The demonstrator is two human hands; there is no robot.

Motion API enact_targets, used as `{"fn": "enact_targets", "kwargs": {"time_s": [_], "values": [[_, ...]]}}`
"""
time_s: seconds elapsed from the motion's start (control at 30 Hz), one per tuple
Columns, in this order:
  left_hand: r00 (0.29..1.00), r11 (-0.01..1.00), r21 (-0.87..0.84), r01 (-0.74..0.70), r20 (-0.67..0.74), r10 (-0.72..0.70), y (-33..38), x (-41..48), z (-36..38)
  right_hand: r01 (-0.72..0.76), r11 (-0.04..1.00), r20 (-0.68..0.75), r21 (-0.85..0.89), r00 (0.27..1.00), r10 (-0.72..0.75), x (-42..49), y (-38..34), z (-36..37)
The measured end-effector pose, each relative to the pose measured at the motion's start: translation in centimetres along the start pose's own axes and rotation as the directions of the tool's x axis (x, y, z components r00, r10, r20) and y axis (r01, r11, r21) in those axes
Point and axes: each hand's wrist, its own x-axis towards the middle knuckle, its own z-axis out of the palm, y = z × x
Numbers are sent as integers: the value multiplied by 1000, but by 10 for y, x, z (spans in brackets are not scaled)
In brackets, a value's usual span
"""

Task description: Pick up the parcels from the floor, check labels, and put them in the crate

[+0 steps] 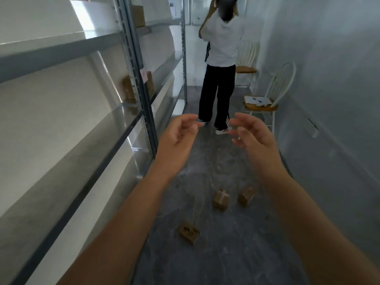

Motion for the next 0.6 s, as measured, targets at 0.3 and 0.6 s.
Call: {"fn": "enact_targets", "kwargs": {"time_s": [0.3, 0.6], "values": [[999, 999, -44, 3, 52, 0, -28, 81, 93, 0, 999, -52, -32, 999, -1, 84, 34, -84], [993, 988, -123, 97, 81, -87, -99, 170, 115, -82, 995, -63, -55, 995, 79, 170, 100, -84]]}}
